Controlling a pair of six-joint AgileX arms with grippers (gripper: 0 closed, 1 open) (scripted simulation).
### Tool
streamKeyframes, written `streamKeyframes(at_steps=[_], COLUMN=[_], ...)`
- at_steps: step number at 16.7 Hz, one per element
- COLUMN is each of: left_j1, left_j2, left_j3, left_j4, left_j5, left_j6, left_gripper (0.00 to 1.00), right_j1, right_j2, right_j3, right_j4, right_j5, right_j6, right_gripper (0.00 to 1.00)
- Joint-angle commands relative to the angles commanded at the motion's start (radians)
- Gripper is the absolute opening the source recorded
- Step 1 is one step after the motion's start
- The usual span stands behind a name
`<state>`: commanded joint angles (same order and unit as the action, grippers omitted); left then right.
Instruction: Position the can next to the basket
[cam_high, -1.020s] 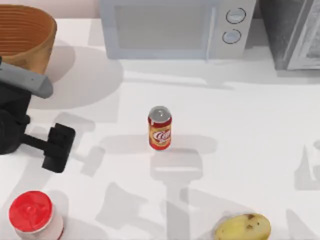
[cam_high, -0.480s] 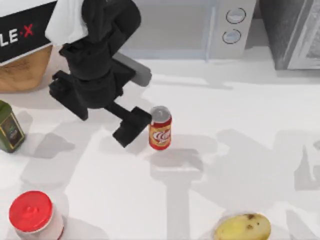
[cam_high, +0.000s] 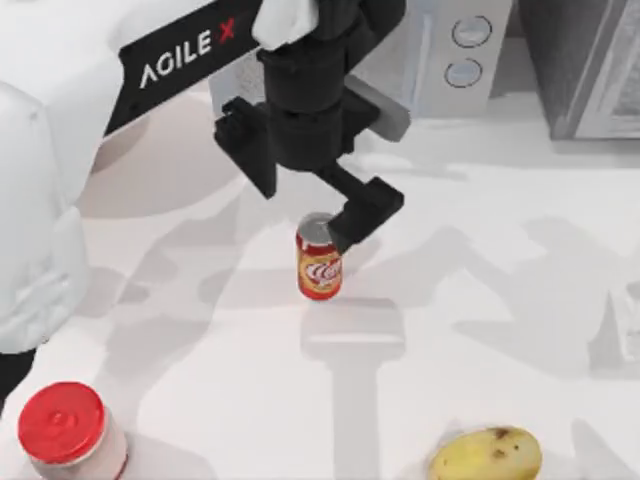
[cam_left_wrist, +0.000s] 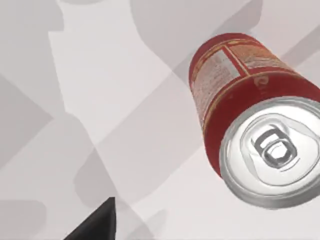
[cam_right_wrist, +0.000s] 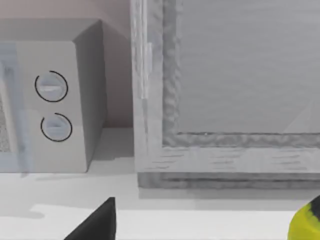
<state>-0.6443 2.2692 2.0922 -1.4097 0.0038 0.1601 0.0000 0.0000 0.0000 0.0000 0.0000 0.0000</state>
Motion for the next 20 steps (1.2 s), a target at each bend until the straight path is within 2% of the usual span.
streamKeyframes(at_steps=[3,9,20], left_j1=[-0.012,-0.007,-0.010], left_j2=[0.036,0.032,0.044], left_j3=[0.062,0.057,-0.161], left_j4=[-0.009,-0.005,0.223], left_j5=[-0.001,-0.001,-0.001], left_j6=[0.000,0.000,0.002], left_gripper=[1.00,1.00,1.00], right_j1=[0.000,0.000,0.000], right_j2=[0.000,0.000,0.000], right_j3=[0.000,0.000,0.000], right_j4=[0.000,0.000,0.000], right_j5=[0.000,0.000,0.000], right_j6=[0.000,0.000,0.000], right_gripper=[1.00,1.00,1.00])
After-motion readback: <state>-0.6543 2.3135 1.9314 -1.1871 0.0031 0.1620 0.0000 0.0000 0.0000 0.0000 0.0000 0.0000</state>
